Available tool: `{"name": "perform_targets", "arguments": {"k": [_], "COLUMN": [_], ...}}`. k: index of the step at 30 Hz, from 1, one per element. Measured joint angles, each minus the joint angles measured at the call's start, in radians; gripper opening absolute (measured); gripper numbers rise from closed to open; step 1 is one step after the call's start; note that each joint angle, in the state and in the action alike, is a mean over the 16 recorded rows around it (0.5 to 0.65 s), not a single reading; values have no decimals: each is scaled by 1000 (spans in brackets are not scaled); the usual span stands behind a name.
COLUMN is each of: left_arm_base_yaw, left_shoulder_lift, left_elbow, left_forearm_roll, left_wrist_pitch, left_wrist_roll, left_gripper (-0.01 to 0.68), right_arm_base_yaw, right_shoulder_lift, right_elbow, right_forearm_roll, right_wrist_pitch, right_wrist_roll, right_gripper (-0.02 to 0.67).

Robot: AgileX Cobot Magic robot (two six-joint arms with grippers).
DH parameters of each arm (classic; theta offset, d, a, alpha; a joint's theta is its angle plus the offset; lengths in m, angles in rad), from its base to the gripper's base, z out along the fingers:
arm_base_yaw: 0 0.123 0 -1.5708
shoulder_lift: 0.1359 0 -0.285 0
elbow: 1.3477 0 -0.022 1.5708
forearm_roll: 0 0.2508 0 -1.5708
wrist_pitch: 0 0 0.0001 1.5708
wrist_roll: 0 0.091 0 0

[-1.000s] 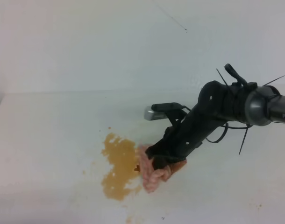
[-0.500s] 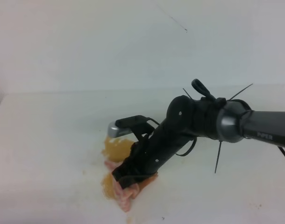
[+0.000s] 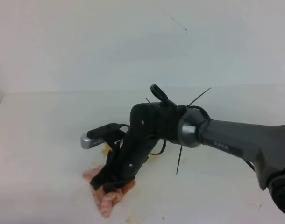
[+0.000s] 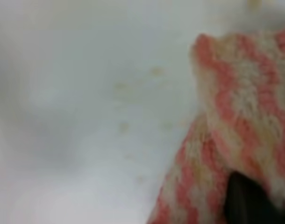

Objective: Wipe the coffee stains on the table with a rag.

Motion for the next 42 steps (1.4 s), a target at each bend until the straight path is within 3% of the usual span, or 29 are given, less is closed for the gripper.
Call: {"name": "perform_targets", "arguments": {"k": [10,23,32,42], "left_arm_base_yaw": [0,0,0,0], "left_shoulder_lift": [-2,-2,0,0], "left_elbow": [2,2,0,0], "left_forearm_roll": [0,0,0,0], "left_wrist_pitch": [-1,-1,0,0], "left_wrist_roll": [0,0,0,0], "left_gripper": [-2,-2,-3,-3], "right_arm_base_yaw": [-89,-239,-204,-114], "right_shoulder_lift": [36,51,157,329], "right_elbow": [-84,-112,-282,-601], "right_forearm_roll": [-215,-208,-110,-53], "right_wrist_pitch": [29,4,14,180], "right_wrist_roll": [120,152,145,148], "right_gripper": [21,23,25,29]}}
